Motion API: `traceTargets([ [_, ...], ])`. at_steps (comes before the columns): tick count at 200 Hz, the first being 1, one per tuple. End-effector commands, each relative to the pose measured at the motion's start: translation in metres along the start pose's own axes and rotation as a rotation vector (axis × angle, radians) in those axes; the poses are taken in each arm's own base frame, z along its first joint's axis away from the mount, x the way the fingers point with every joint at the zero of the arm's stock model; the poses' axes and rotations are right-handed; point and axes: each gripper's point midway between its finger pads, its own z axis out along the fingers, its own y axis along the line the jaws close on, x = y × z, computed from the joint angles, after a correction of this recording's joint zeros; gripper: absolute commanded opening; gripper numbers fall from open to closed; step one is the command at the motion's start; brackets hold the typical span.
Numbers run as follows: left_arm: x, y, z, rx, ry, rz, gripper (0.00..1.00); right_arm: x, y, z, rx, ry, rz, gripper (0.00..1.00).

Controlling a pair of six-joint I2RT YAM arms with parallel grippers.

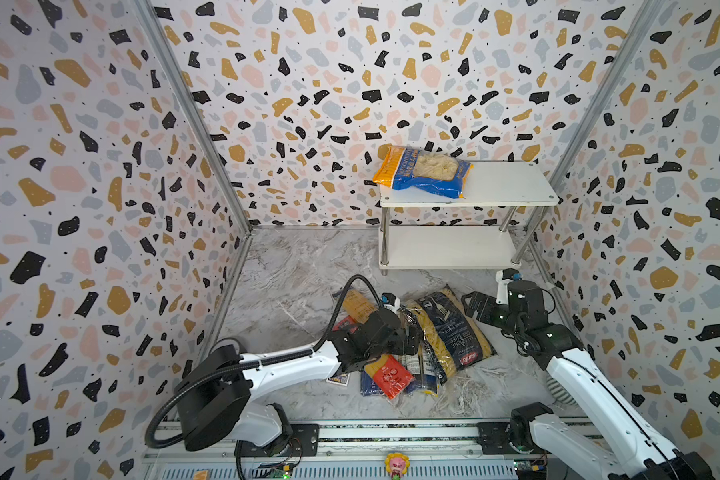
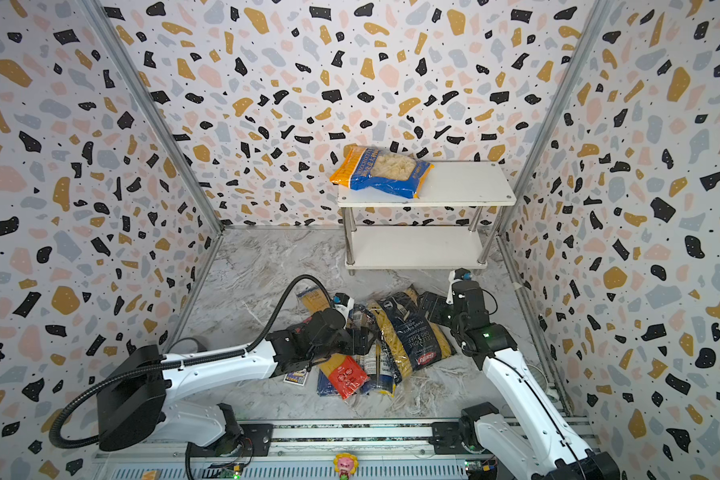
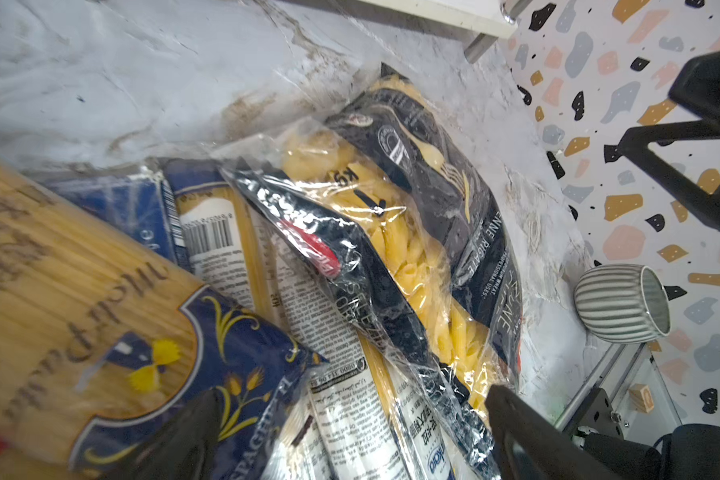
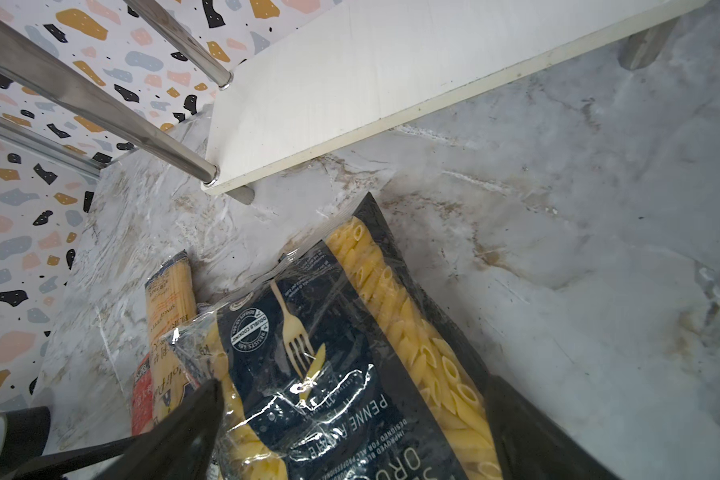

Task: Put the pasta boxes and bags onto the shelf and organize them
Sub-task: 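Reach both grippers down to the dark penne rigate bag on the pile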

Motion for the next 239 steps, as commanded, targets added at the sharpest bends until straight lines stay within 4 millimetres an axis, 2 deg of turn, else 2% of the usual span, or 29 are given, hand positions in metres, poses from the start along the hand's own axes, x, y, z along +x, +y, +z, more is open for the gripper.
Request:
traceTargets([
  [1, -0.014, -0.030, 0.007, 0.090, -0.040, -0.026, 1.00, 0.008, -0.005, -0.003, -0.019, 0.023, 0.013, 0.99],
  [68, -0.010, -0.058, 0.041, 0.125, 0.011, -0.020, 0.99, 0.027, -0.025, 0.009, -0.035, 0.069, 0.066, 1.00],
  [113, -0.004, -0.061, 0.060, 0.107, 0.047, -0.021, 0.99, 0.030, -0.032, 0.009, -0.035, 0.067, 0.069, 1.00],
  [148, 0.002, -0.060, 0.063, 0.100, 0.065, -0.038, 0.99, 0.031, -0.041, 0.009, -0.039, 0.075, 0.085, 1.00],
  [185, 0.007, -0.062, 0.062, 0.102, 0.066, -0.045, 0.99, 0.043, -0.047, 0.017, -0.056, 0.108, 0.106, 1.00],
  [239, 0.021, -0.078, 0.085, 0.174, 0.109, -0.106, 0.99, 0.050, -0.051, 0.023, -0.063, 0.138, 0.127, 1.00],
])
